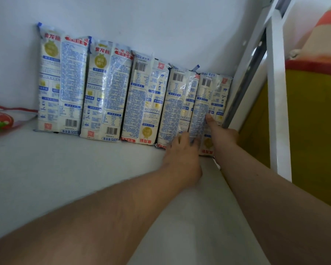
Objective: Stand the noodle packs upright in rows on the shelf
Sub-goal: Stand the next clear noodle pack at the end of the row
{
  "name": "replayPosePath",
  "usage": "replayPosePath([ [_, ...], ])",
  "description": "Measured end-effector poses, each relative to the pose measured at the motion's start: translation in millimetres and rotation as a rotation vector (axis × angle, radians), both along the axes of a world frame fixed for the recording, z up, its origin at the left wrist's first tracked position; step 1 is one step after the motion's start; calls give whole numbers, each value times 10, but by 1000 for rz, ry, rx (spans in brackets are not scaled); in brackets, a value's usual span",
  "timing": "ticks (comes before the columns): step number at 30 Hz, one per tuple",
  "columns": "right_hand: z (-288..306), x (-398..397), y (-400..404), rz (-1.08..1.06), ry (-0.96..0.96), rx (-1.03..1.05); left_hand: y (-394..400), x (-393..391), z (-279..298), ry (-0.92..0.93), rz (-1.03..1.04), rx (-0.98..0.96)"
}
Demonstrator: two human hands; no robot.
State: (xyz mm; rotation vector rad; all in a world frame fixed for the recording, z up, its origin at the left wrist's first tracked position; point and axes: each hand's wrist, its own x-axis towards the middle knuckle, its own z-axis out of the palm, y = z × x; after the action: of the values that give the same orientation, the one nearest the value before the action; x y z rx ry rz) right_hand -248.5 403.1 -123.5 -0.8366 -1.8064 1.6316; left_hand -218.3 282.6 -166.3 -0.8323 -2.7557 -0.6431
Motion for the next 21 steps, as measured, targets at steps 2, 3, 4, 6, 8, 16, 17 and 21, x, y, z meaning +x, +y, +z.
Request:
replayPosePath([
  [2, -22, 30, -29, 14, -5, 81, -111, 36, -2, 20, -10, 16],
  [3, -31, 49, -62, 16, -10, 123, -173, 52, -5, 25, -12, 22],
  [4, -35, 76, -104, 13, -8, 158, -242, 69, -10, 27, -12, 28],
  [6, -38, 145, -192, 4, 4, 217, -395, 100, -12, 27, -4, 41],
  [8, -37, 219, -278, 6, 4, 298, -562, 132, 7, 7, 13, 55],
  [16, 89, 645, -787, 152, -34, 403, -1382, 330, 178, -79, 161, 90],
  [17, 99, 713, -871, 192, -34, 407, -1499, 375, 185, -91, 182, 97],
  [21, 185, 996, -1339, 385, -40, 409, -1977, 561, 235, -129, 260, 122],
])
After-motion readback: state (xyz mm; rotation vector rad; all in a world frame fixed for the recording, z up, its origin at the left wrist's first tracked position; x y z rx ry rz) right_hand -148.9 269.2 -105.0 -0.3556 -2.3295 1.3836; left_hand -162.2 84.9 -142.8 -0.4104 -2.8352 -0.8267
